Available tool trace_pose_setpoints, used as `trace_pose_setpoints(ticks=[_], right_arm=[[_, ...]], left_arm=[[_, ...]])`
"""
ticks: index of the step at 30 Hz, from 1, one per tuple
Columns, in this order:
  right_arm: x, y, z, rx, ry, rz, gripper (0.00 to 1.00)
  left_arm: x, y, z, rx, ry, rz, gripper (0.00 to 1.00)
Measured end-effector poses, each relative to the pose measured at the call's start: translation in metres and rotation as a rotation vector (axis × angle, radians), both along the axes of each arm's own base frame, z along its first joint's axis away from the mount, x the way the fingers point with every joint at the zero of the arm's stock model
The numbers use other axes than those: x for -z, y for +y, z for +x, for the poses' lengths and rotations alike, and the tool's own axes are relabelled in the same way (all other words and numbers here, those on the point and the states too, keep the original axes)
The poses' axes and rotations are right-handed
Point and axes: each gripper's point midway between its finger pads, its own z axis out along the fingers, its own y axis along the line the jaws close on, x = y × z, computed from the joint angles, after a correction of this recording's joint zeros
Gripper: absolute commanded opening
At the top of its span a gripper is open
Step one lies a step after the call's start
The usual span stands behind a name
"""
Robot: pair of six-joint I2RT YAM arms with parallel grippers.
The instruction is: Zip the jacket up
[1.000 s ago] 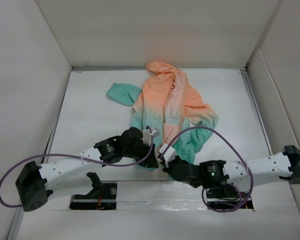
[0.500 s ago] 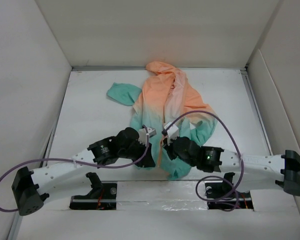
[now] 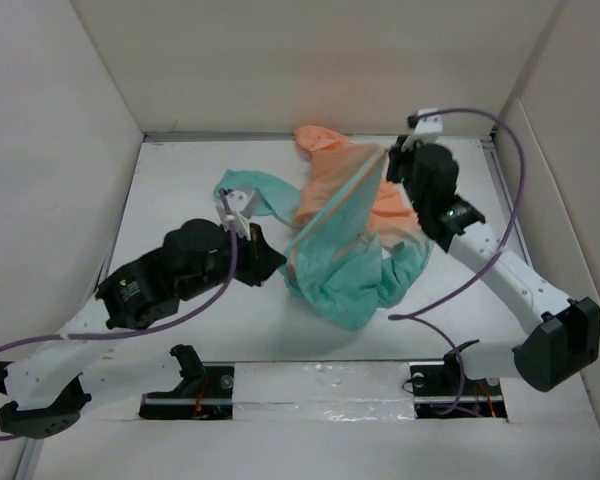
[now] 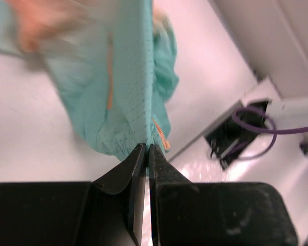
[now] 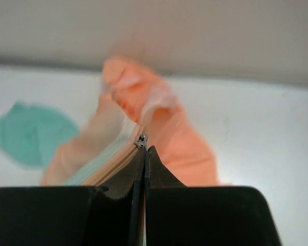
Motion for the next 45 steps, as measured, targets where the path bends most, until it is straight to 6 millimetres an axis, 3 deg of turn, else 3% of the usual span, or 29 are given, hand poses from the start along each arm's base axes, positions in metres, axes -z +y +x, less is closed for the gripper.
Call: trace_pose_setpoints(ticks=[4,8,13,16,22,28,31,32,34,35,37,38,45], right_arm=[[-0.066,-0.075,0.05,0.157,-0.114,0.04,0.0],[-0.106,-0.147,0.089,0.294,-0.181,0.056,0.0],[-0.107,-0.215,0.116,0.426,-0.161,0.043,0.0],[-0.089,-0.232,0.121,0.432,-0.101,0.042,0.0],[-0.071,-0.237,0.123,0.396,-0.031,0.052,0.0],[-0.083,-0.232,0.117,0.354,-0.042,0.098,0.0],[-0.087,-0.218,0.109,0.35,-0.062,0.105,0.0],[-0.087,-0.212,0.108,0.353,-0.065,0.104,0.0],[-0.088,-0.195,0.109,0.344,-0.068,0.103,0.0],[-0.086,-0.185,0.11,0.332,-0.064,0.102,0.0],[-0.078,-0.163,0.111,0.304,-0.05,0.099,0.0],[-0.07,-0.15,0.11,0.288,-0.04,0.096,0.0],[0.032,-0.072,0.06,0.163,0.145,0.058,0.02]], left_arm=[[-0.069,0.028,0.018,-0.156,-0.135,-0.09,0.0],[-0.098,0.058,0.024,-0.271,-0.202,-0.123,0.0],[-0.095,0.084,0.027,-0.36,-0.224,-0.073,0.0],[-0.096,0.092,0.028,-0.387,-0.23,-0.073,0.0],[-0.091,0.096,0.031,-0.43,-0.223,-0.073,0.0],[-0.082,0.098,0.032,-0.447,-0.217,-0.069,0.0],[-0.074,0.102,0.035,-0.47,-0.217,-0.037,0.0],[-0.072,0.103,0.036,-0.478,-0.216,-0.024,0.13],[-0.068,0.106,0.037,-0.496,-0.214,-0.005,0.25],[-0.068,0.108,0.038,-0.509,-0.214,-0.003,0.39],[-0.066,0.113,0.039,-0.535,-0.211,-0.002,0.49],[-0.065,0.116,0.039,-0.551,-0.209,-0.004,0.62],[-0.065,0.132,0.038,-0.619,-0.208,-0.034,0.85]])
